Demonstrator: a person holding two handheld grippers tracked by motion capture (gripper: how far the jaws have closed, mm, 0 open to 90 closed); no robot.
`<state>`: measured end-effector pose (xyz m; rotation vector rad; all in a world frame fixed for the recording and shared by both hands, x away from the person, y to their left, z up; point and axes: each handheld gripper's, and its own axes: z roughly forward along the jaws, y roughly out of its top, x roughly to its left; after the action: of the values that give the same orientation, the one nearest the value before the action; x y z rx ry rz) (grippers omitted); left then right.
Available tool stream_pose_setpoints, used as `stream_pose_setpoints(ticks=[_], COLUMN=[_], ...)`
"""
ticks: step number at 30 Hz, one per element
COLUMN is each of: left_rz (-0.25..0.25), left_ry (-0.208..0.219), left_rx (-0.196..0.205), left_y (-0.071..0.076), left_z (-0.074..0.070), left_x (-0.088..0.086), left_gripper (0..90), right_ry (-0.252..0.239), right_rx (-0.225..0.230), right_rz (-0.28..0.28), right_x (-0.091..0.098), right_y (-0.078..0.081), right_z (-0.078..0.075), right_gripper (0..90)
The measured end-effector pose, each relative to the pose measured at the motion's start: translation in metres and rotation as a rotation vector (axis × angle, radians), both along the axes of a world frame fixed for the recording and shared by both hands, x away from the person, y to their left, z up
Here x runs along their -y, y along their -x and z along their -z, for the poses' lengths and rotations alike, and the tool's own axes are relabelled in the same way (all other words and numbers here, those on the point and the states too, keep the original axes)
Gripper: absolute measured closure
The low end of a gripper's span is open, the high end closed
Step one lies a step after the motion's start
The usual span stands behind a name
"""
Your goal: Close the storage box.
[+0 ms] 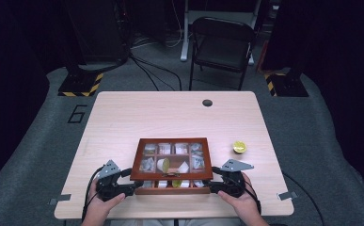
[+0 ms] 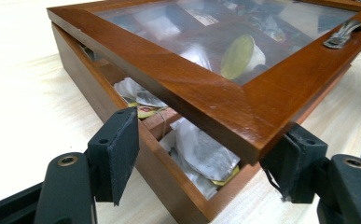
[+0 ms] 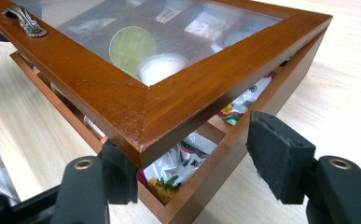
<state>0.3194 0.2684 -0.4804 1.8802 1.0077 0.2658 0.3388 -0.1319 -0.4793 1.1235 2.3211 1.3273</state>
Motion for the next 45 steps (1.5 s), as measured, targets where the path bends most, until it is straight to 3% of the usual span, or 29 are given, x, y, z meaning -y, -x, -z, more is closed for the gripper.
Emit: stream_pose_setpoints(ticks=[9,18,29,35,37,45], left_rz=[0.009,0.011,0.022,0.031,0.026,-0.002], left_ry=[-0.044,-0.048,-0.052,-0.078,-0.053,-0.035], left_rx=[-0.025,-0.033,-0.047,-0.081,-0.101,-0.086], left_y=[0.001,0.005,0.010,0.011,0.012,0.012], left_z=[0.005,0.006,0.007,0.010,0.011,0.008], left_x=[0.001,0.001,0.002,0.004,0.003,-0.002], left_gripper=[32.3,32.4,32.3,32.3,32.0,31.6], right_ry=[0.045,0.050,0.069,0.065,0.071,0.029], right_rx=[-0.004,-0.032,-0.017,-0.043,-0.038,-0.018], right_rz=[-0.034,-0.036,-0.045,-0.045,-0.046,-0.030], right_x=[-0.005,-0.006,-0.003,0.003,0.003,0.007], right_y=[0.004,0.004,0.011,0.019,0.020,0.020], right_z=[0.005,0.007,0.006,0.008,0.007,0.002], right_gripper=[37.6,37.3,37.1,34.8,34.0,34.0])
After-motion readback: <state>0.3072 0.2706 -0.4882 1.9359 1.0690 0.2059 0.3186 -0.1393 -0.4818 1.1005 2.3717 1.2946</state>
